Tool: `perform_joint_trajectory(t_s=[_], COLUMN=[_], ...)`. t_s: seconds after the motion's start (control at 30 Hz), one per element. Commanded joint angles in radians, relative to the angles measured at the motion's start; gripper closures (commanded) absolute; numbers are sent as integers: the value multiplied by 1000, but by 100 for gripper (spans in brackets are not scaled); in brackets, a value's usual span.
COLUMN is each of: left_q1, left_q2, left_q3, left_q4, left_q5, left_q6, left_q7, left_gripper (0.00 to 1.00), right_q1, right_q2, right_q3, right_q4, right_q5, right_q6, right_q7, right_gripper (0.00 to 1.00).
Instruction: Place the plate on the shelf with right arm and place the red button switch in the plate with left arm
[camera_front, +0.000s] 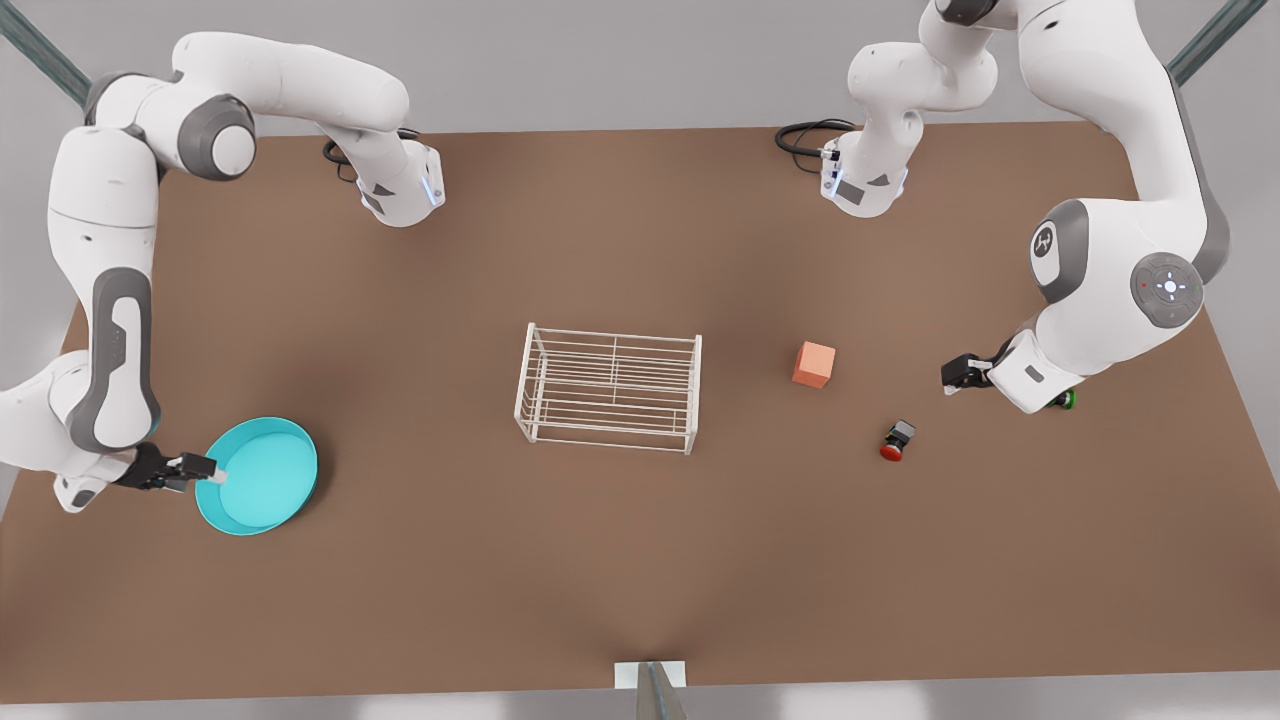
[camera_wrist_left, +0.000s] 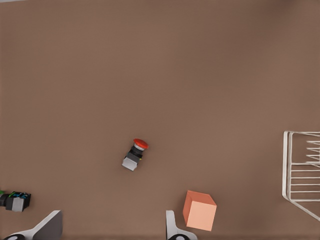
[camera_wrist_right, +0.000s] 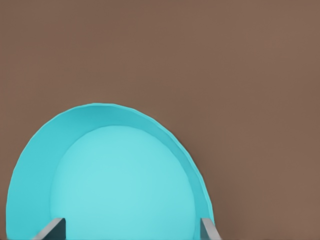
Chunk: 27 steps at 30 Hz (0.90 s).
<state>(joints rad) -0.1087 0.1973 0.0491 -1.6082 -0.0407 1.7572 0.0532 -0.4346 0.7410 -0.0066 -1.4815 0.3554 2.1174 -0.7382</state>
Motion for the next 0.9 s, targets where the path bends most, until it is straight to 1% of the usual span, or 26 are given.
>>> perform_joint_trajectory(t_s=[0.0, 0.03, 0.1, 0.17, 0.2, 0.23, 0.37, 0.4, 0.43, 0.5, 0.57, 0.6, 0.63, 0.67, 0.73, 0.77, 0.8, 0.87], left_q1=[0, 0, -28, -55, -54, -57, -59, -57, -51, -37, 6, 15, 15, 7, -19, -20, -19, -14], left_q2=[-1, -2, 39, 62, 50, 34, 51, 65, 85, 129, 136, 139, 160, 182, 180, 182, 183, 183], left_q3=[0, 0, -6, -6, -6, -6, -5, -5, -5, 2, 3, 3, 3, -1, -44, -52, -52, -52], left_q4=[-13, -58, -137, -183, -273, -406, -409, -401, -384, -386, -395, -395, -395, -395, -400, -406, -435, -472], left_q5=[1, -1, -11, -4, -7, -7, -2, 45, 81, 82, 74, 78, 81, 79, 70, 73, 71, 73], left_q6=[-1, 13, 168, 287, 390, 547, 541, 550, 553, 631, 631, 640, 680, 717, 719, 743, 792, 832], left_q7=[2, -45, -104, -64, 69, 94, 97, 97, 157, 298, 298, 306, 323, 339, 323, 339, 445, 500], left_gripper=[0, 0, 0, 0, 0, 0, 0, 0, 0, 0, 0, 0, 0, 0, 0, 0, 0, 0], right_q1=[-9, -10, -27, -33, -35, -33, -33, -33, -33, -32, -29, -29, -29, -29, -29, -29, -29, -24], right_q2=[5, 9, 11, 26, 34, 41, 100, 106, 115, 132, 138, 138, 149, 152, 159, 159, 167, 175], right_q3=[8, 8, 10, 10, 10, 10, 8, 8, 8, 8, 8, 8, 7, 5, 5, 4, 2, -15], right_q4=[1, 1, 20, 23, 32, 32, 84, 87, 95, 110, 112, 112, 113, 122, 136, 139, 153, 175], right_q5=[2, 0, -1, 0, 0, 0, 0, 0, 0, 0, 0, 0, -1, -1, -4, -4, -7, -9], right_q6=[1, 6, 1, 3, 6, 9, 13, 12, 13, 13, 12, 12, 13, 12, 12, 12, 12, 12], right_q7=[-256, -256, -259, -267, -265, -256, -231, -216, -208, -195, -162, -158, -156, -158, -158, -158, -158, -158], right_gripper=[0, 0, 0, 0, 0, 0, 0, 0, 0, 1, 9, 14, 20, 23, 31, 34, 35, 37])
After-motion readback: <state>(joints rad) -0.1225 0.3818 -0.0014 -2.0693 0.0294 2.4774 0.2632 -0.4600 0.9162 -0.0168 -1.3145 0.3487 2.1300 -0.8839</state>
